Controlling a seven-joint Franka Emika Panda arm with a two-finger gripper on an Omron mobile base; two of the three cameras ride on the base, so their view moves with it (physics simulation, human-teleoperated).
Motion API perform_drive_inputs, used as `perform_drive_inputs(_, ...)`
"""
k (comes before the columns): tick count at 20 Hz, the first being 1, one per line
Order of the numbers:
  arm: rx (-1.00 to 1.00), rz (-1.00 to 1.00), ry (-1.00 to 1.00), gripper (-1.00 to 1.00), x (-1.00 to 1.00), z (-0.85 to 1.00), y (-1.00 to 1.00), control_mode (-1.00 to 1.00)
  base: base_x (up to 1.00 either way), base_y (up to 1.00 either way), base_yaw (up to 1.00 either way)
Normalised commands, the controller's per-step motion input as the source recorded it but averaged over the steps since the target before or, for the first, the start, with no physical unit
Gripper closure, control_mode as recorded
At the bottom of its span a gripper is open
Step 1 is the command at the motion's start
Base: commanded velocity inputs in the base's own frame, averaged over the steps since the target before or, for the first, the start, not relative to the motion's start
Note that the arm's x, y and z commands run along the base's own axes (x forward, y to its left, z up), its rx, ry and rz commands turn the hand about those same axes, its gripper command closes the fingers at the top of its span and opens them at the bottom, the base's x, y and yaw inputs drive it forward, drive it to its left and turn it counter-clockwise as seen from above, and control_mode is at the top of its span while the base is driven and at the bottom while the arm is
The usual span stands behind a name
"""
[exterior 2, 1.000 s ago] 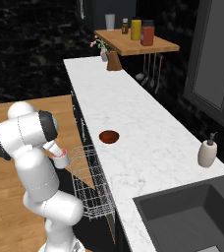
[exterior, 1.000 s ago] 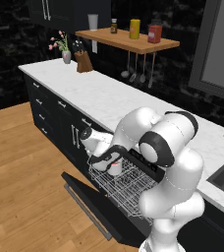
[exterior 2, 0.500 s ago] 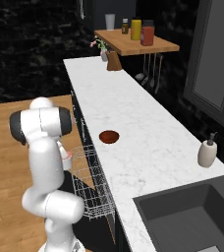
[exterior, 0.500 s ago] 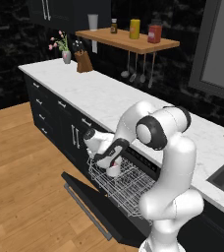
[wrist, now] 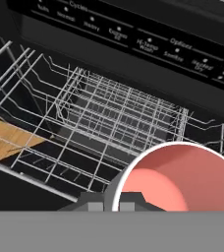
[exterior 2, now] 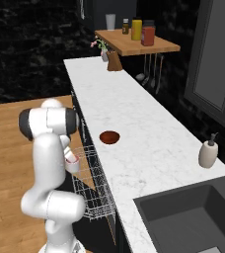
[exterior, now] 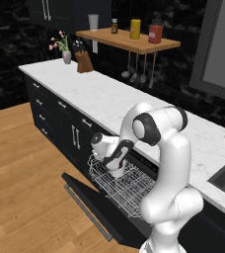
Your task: Pick up the cup and bowl from the counter, place them in the dishwasher, and close the dishwasher door.
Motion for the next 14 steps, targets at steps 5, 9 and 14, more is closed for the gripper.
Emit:
perform_drive_inputs(5, 0.00, 0.00, -0.01, 1.00, 0.22, -0.47, -0.36, -1.00, 0.00, 0.00, 0.00)
perform_drive_inputs(9, 0.00, 0.00, 0.01, 1.00, 0.04, -0.52, -0.20, -1.00, 0.00, 0.00, 0.00)
perform_drive_inputs(14, 0.00, 0.00, -0.01, 1.00, 0.24, -0.56, 0.00, -1.00, 0.00, 0.00, 0.00)
